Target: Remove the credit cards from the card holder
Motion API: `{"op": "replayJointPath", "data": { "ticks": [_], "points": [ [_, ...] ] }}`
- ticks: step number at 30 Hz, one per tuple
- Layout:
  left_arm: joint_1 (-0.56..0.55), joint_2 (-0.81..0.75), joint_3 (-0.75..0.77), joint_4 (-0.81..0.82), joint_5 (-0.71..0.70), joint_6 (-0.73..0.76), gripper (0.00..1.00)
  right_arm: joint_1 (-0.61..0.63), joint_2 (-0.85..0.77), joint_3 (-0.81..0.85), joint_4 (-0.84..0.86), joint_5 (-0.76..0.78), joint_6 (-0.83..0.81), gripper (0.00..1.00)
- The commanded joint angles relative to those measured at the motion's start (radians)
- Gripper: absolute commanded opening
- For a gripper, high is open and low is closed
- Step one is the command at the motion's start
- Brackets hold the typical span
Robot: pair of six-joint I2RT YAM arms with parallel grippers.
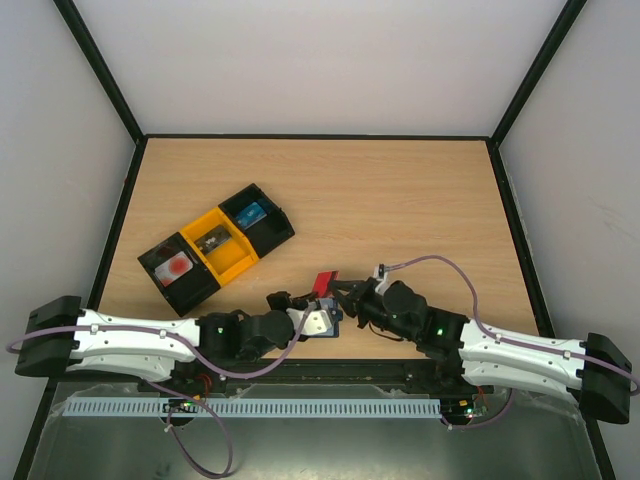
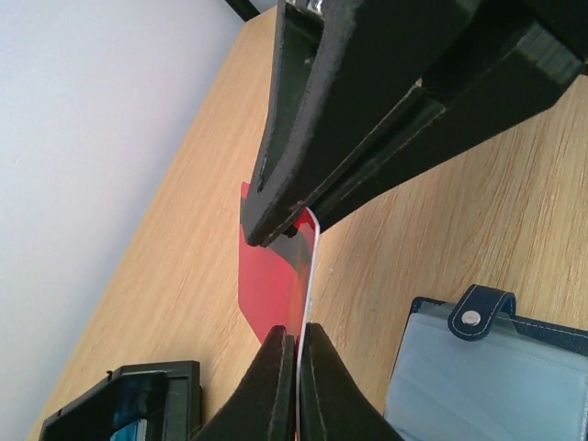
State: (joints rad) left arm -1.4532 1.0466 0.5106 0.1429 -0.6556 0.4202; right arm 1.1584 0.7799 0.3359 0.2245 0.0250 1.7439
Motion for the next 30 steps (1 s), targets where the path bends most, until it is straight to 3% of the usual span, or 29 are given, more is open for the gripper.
{"op": "replayJointPath", "data": {
  "ticks": [1,6,11,15,22,30],
  "points": [
    [-0.002,-0.04,0.008,0.01,-0.02,-0.045,0.03,-0.001,-0.032,-0.039,0.017,0.021,-0.007,0.04],
    [0.075,-0.119,-0.011,-0.02,0.098,-0.175,0.03,-0.002,-0.107,-0.077,-0.008,0.078,-0.017,0.42],
    [0.212,-0.244,-0.045,-0.029,0.265,-0.348,0.03,0.0,-0.138,-0.081,-0.024,0.102,-0.128,0.67],
    [0.312,-0.321,-0.054,-0.068,0.303,-0.492,0.03,-0.001,-0.129,-0.08,-0.029,0.107,-0.198,0.84],
    [0.571,-0.377,-0.035,-0.161,0.434,-0.727,0.03,0.0,-0.09,-0.099,-0.013,0.088,-0.232,0.9],
    [0.93,-0.301,0.077,-0.359,0.689,-0.935,0.03,-0.002,-0.037,-0.102,0.032,0.066,-0.256,0.99]
  ]
}}
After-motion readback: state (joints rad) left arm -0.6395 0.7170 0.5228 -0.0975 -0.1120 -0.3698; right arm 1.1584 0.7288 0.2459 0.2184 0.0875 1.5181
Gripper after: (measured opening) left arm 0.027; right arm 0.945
